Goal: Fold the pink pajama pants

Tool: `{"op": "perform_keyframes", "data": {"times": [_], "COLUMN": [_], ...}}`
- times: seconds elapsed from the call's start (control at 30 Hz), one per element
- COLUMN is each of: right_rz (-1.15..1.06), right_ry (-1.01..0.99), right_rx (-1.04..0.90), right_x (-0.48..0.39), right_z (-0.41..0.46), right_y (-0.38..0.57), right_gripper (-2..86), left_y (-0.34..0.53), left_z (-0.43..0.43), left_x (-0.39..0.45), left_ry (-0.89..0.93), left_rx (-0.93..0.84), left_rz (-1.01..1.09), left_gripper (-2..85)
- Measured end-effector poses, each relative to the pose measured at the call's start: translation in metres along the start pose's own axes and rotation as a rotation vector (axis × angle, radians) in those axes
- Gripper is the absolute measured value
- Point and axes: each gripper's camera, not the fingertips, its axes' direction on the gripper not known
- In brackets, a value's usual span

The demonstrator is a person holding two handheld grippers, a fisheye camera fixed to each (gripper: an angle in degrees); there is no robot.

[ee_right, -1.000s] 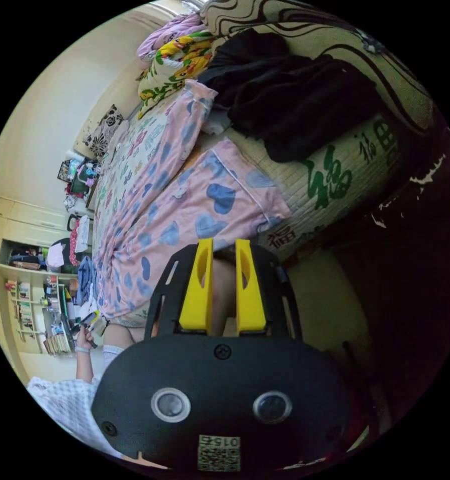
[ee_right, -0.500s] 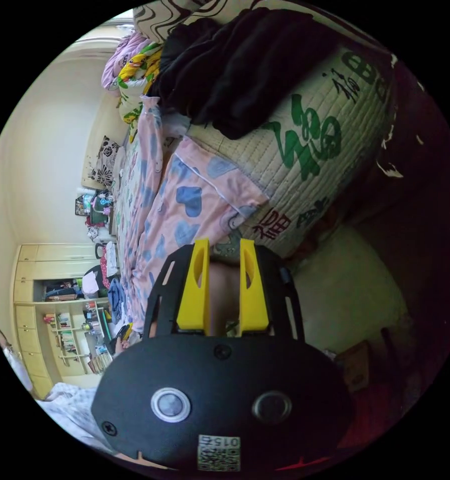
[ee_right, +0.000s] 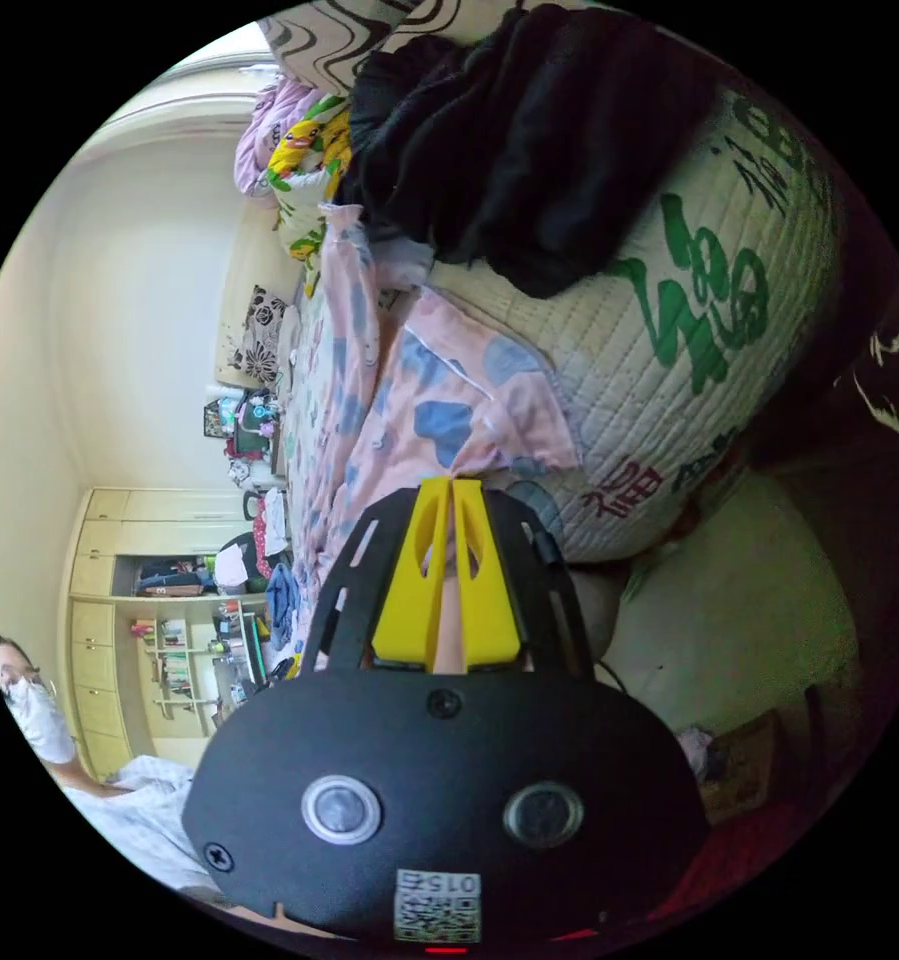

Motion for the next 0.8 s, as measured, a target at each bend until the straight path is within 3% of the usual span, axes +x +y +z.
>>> {"op": "perform_keyframes", "data": {"times": [0.37,0.6,0.8], "right_rz": [-0.16,-0.248,-0.234], "right_ry": [0.045,0.174,0.393], "right_rx": [-0.011,-0.037,-0.09], "right_x": [-0.144,-0.236,-0.283], "right_z": [-0.07,-0.046,0.037], "right_y": [-0.035,-0.093,-0.145], "right_gripper": [-0.4,-0.3,0.0], "left_y": [-0.051,-0.116,-0.179], "left_z": [-0.081,-0.078,-0.025], "left_x": [0.035,0.089,0.127], "left_ry": [0.288,0.234,0.117], "left_rx": [0.145,0.136,0.073], "left_rz": [0.007,0.091,0.091], "left_gripper": [-0.3,-0.3,-0.2]}}
